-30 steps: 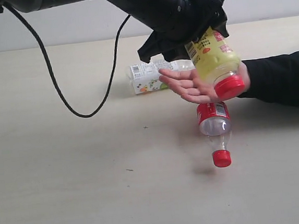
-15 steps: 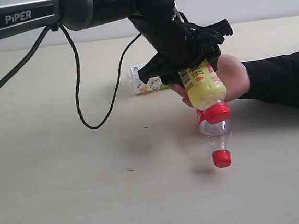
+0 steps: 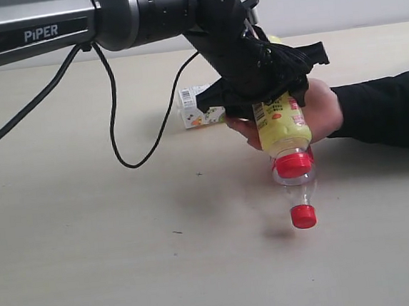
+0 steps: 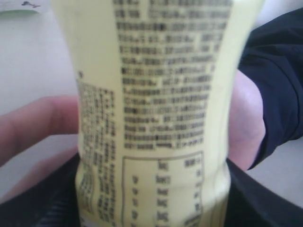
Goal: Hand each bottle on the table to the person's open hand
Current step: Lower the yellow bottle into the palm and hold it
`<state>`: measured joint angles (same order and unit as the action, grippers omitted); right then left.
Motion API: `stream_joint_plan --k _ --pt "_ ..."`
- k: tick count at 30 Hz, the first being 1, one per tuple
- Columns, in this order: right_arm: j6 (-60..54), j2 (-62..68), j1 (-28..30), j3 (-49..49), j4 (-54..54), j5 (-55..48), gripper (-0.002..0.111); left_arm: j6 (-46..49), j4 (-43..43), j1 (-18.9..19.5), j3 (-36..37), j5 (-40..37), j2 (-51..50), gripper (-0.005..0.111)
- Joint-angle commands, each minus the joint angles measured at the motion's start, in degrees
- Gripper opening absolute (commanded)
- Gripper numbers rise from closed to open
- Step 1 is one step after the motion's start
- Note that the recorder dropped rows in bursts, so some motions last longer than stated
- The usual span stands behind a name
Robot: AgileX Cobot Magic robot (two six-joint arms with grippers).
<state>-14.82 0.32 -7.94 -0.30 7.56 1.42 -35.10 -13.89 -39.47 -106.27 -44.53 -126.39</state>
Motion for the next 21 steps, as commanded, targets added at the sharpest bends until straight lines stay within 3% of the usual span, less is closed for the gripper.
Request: stream_joint_plan --k 1,7,9,21 --pt "-0.05 -0.32 -0.04 0.30 -0.02 0.20 0.000 0.31 -0.61 -0.08 -0.47 0.08 -0.14 0.015" --pt "-0.05 -0.32 -0.04 0.30 -0.02 0.20 0.000 -0.47 -2.75 -0.08 -0.47 -0.47 -0.14 0.054" --pt "-0.05 -0.32 -0.04 0.30 -0.02 0.20 0.000 -1.48 -2.84 -0.08 -0.47 -0.46 -0.14 0.062" --pt "-0.05 -0.32 -0.04 0.30 -0.02 0.20 0.000 -2.48 -6.01 0.49 -0.47 -2.30 -0.14 0.064"
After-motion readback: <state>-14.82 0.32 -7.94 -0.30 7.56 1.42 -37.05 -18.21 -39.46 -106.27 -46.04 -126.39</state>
